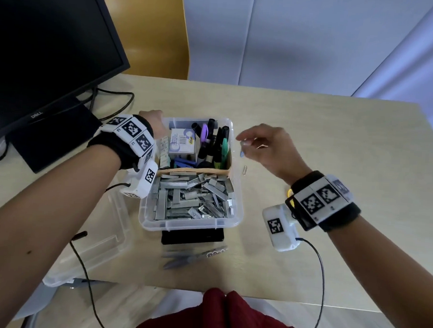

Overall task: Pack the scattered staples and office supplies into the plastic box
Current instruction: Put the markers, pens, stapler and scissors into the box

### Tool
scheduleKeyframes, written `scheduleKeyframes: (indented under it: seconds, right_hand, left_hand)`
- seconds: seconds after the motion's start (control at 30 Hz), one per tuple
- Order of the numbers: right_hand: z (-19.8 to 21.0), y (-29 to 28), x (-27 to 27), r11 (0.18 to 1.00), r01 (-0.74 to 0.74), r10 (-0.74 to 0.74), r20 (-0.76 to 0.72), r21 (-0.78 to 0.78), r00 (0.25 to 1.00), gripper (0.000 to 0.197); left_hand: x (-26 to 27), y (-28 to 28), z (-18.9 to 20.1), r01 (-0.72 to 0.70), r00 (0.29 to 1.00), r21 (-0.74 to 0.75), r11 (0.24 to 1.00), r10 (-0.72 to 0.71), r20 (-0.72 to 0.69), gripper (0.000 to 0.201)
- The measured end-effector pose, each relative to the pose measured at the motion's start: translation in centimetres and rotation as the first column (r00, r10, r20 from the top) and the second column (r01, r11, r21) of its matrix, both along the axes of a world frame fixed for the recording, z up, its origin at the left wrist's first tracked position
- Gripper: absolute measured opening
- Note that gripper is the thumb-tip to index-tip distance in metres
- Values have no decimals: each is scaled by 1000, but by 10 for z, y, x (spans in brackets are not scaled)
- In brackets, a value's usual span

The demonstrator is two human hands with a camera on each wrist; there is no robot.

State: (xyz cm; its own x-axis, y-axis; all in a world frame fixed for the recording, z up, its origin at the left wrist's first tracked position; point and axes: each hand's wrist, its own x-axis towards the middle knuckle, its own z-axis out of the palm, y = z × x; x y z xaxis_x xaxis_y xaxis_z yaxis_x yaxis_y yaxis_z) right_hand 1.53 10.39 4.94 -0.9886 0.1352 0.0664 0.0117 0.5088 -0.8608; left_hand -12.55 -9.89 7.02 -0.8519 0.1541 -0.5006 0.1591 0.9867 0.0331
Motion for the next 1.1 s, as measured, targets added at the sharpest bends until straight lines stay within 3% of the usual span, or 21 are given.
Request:
scheduleKeyframes:
  seconds: [0.07,0.13,0.17,0.3,0.4,0.5,0.73,0.87,0.93,1.0,1.03,1.1]
  right_hand:
    - [9,-11,5,974,-219,212,105,62,972,26]
    - [5,-15,2,933,-330,308,159,140,938,28]
    - [0,-13,-2,942,-303,282,151,145,947,26]
    - [-31,13,-27,989,29,-51,158,142,986,15]
    - [-66,29,-37,930,-99,-26,333,353,943,22]
    - [-93,34,-40,861,-280,47,482,425,875,28]
    - [-109,38,-43,822,-366,104,517,437,850,6]
    - [-112,39,-40,804,-372,89,526,464,846,12]
    - [-113,35,-36,779,-387,74,542,492,837,20]
    - [-112,32,-32,778,-384,54,556,498,829,24]
    - [-111,33,-32,796,-350,25,552,493,834,24]
    - [-106,42,-31,876,-174,-93,510,451,855,26]
  left_hand:
    - [-10,3,0,18,1000,-18,1000,-18,-5,46]
    - [-19,6,0,29,1000,-32,999,-29,-2,48]
    - [-23,8,1,32,999,-38,999,-32,0,49]
    - [-38,15,2,52,999,-47,998,-53,-4,48]
    - [-50,20,2,94,995,-75,993,-95,-17,46]
    - [-61,23,1,112,993,-101,989,-116,-36,43]
    - [-70,27,-1,87,994,-75,993,-91,-53,45]
    - [-63,33,6,24,994,-19,1000,-26,-106,44]
    - [-57,41,15,45,988,52,998,-37,-150,42]
    - [-47,57,27,113,978,242,964,-66,-196,28]
    - [-40,66,34,151,976,355,923,-81,-204,17]
    - [-23,89,45,167,983,565,808,-90,-161,16]
